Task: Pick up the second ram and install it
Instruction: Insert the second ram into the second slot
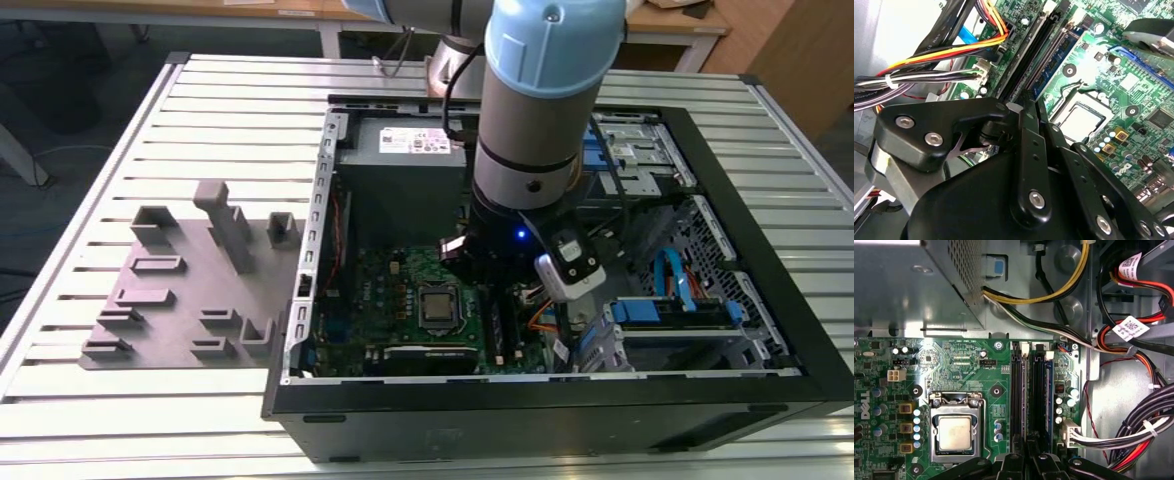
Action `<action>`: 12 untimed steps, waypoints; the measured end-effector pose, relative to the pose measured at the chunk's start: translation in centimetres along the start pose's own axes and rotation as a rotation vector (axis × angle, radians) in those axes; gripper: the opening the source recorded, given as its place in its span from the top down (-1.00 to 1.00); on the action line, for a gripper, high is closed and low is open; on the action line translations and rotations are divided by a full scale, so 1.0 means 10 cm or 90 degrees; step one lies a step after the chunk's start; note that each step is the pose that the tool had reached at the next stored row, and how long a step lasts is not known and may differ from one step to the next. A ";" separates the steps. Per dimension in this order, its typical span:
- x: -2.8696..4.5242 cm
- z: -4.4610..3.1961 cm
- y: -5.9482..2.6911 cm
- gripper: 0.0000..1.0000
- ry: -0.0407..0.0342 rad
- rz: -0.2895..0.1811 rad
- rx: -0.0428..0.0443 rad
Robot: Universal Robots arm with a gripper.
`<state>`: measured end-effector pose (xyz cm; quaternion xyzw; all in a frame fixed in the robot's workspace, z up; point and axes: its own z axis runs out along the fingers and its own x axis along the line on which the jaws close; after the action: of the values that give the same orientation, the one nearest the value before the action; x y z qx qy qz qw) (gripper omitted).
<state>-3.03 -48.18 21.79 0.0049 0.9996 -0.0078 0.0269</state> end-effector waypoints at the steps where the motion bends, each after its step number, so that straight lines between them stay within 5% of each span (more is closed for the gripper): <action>1: -0.001 0.000 0.000 0.78 0.0000 0.000 0.0000; 12: -0.019 0.002 -0.010 0.78 0.0002 0.012 0.0010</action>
<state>-2.84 -48.28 21.78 0.0145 0.9995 -0.0083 0.0268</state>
